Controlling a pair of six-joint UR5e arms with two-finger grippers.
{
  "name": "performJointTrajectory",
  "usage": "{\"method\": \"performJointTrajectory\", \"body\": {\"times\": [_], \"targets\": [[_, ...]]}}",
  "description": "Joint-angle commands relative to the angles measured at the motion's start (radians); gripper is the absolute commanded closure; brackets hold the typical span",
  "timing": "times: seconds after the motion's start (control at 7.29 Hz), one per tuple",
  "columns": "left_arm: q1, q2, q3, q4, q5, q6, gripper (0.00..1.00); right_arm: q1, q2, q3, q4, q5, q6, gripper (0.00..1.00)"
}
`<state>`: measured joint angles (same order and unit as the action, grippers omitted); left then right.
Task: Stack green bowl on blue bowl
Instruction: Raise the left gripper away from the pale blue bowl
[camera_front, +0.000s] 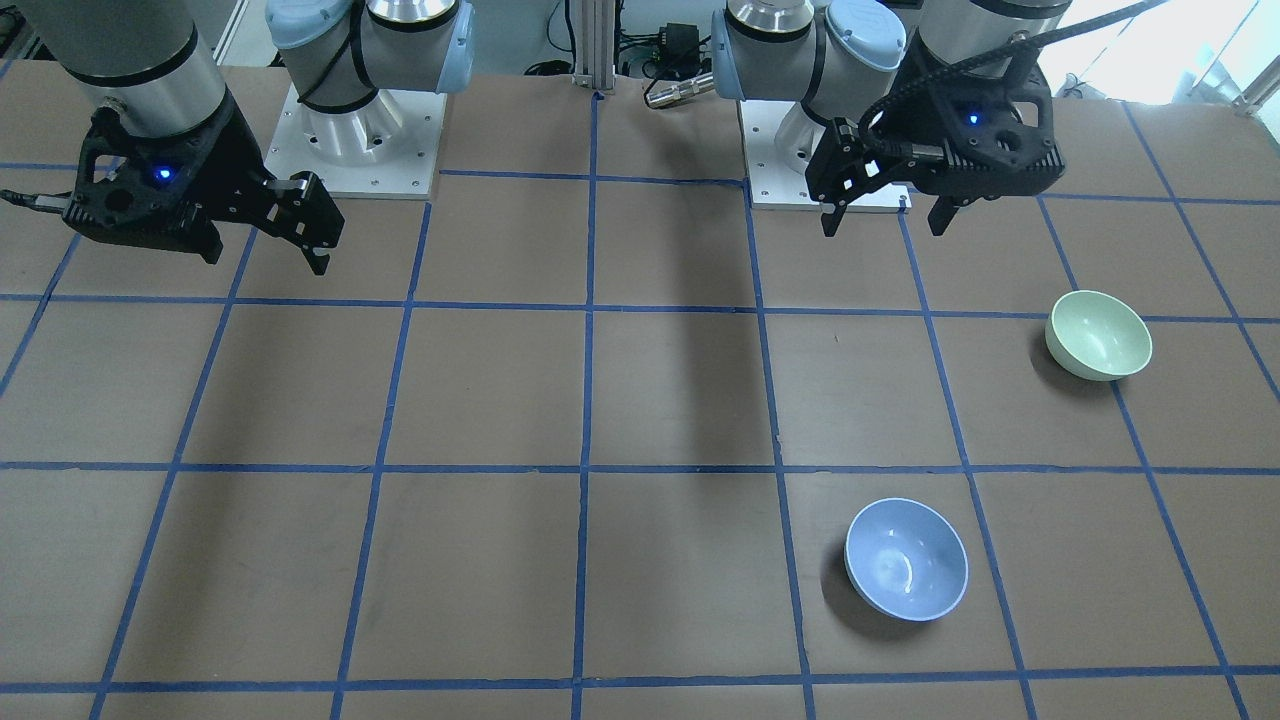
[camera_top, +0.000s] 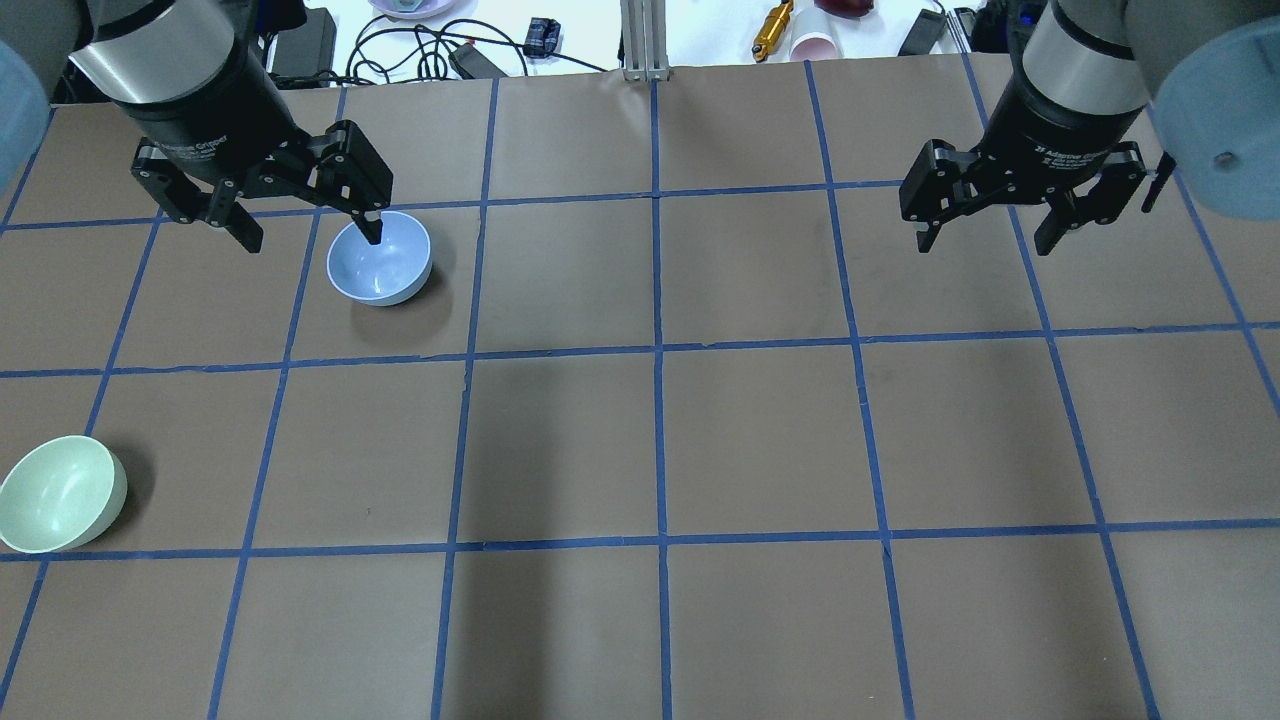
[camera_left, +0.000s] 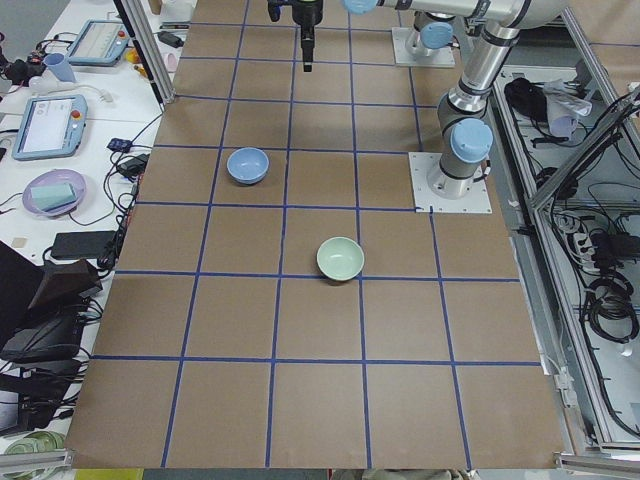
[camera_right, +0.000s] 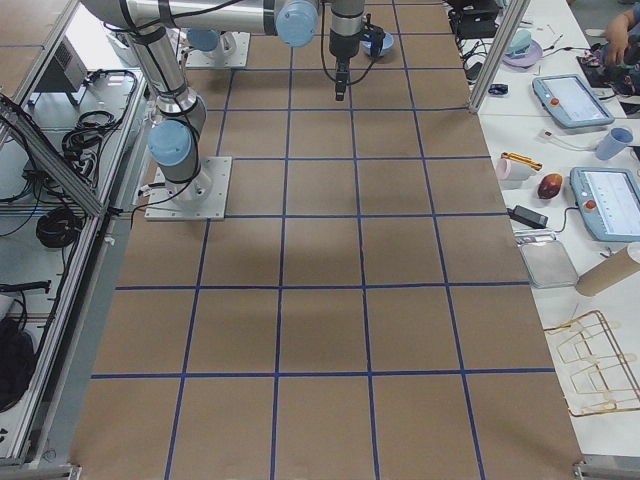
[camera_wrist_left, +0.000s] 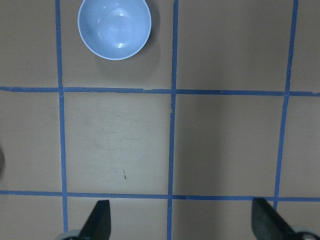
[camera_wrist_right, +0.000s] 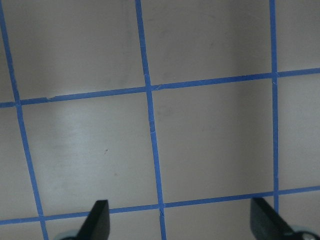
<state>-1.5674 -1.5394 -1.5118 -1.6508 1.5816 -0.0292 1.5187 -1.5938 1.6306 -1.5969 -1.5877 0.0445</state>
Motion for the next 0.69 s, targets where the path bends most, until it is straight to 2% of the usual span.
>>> {"method": "performJointTrajectory", "body": {"times": [0.0,0.55], "targets": [[-0.002,0.004,-0.001,-0.016,0.001,0.023,0.0,0.0,0.0,0.0,0.0,0.002,0.0,0.0],[-0.002,0.012,0.001,-0.017,0.0,0.023,0.0,0.0,0.0,0.0,0.0,0.0,0.0,0.0]]}}
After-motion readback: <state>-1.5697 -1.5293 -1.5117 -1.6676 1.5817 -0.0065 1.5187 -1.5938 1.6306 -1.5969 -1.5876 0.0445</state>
